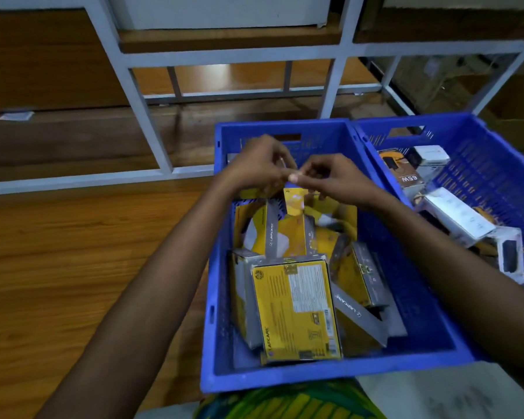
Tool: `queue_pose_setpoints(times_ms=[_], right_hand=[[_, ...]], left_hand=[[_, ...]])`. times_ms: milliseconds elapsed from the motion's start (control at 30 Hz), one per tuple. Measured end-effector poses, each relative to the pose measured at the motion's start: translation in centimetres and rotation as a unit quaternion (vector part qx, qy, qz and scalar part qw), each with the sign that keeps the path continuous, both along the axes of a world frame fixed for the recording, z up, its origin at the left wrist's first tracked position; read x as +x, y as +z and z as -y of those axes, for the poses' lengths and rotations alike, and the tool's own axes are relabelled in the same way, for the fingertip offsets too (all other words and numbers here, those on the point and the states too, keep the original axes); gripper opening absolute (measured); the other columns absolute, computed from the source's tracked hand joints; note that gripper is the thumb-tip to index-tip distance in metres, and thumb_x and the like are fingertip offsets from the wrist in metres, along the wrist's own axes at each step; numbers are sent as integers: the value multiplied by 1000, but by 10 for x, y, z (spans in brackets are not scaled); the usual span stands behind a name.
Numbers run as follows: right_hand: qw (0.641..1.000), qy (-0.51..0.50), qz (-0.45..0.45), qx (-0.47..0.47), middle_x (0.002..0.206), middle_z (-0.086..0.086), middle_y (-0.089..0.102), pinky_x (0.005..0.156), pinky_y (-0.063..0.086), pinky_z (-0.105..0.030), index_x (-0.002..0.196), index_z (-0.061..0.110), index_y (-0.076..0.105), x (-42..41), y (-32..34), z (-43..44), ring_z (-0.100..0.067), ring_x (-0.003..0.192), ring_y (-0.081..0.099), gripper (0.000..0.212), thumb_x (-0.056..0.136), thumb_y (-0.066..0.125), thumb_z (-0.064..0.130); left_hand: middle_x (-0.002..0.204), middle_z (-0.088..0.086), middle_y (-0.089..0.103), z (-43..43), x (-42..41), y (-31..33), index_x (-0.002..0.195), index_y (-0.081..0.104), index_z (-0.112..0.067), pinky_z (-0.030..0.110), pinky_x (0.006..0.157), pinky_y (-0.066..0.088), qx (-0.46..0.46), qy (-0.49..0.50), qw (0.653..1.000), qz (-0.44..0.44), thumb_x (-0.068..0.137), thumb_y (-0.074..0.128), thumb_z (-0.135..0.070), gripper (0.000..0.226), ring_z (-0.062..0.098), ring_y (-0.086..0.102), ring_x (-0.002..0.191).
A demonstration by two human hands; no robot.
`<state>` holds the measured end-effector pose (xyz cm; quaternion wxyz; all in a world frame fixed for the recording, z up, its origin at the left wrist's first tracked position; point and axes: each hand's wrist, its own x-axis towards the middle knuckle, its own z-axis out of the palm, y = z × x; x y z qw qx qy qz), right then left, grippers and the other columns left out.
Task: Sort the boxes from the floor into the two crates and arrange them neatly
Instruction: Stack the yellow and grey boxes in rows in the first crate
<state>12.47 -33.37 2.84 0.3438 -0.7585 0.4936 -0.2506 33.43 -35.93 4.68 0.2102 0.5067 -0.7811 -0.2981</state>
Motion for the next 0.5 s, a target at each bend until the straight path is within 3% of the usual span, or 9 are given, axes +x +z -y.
queue_pose_setpoints(times_ms=[100,200,300,400,500], right_hand=[[990,-69,-81,-95,95,-1,72,81,57,-47,99,20,71,-11,-22,21,-20,89,68,24,89,75,42],[961,-48,-271,-28,123,-10,62,92,49,-40,127,19,62,-17,-34,31,-30,114,61,38,94,69,37],[896,8,-432,102,149,-14,43,105,41,-43,153,23,36,-20,-47,32,-37,136,44,67,96,64,46],[885,59,-440,141,159,-12,39,110,38,-42,158,25,26,-22,-53,34,-34,143,40,74,97,63,46],[886,66,-437,145,160,-8,39,111,39,-42,157,29,29,-24,-55,36,-32,143,41,72,96,64,46]], left_hand=[[73,-12,69,20,-22,-11,81,72,-34,37,70,58,-120,52,991,25,83,75,-40,7,9,68,75],[84,-6,72,26,-41,-28,91,74,-28,31,69,51,-133,40,986,92,88,71,-38,11,17,69,85],[110,3,69,27,-53,-66,116,69,-23,35,82,51,-7,-6,984,177,93,66,-41,30,24,65,104],[140,13,56,24,-57,-83,138,56,-13,40,98,47,136,-59,959,243,100,54,-42,47,30,56,120],[146,13,52,27,-52,-76,141,53,-15,45,103,45,129,-22,961,245,95,57,-42,53,33,52,127]])
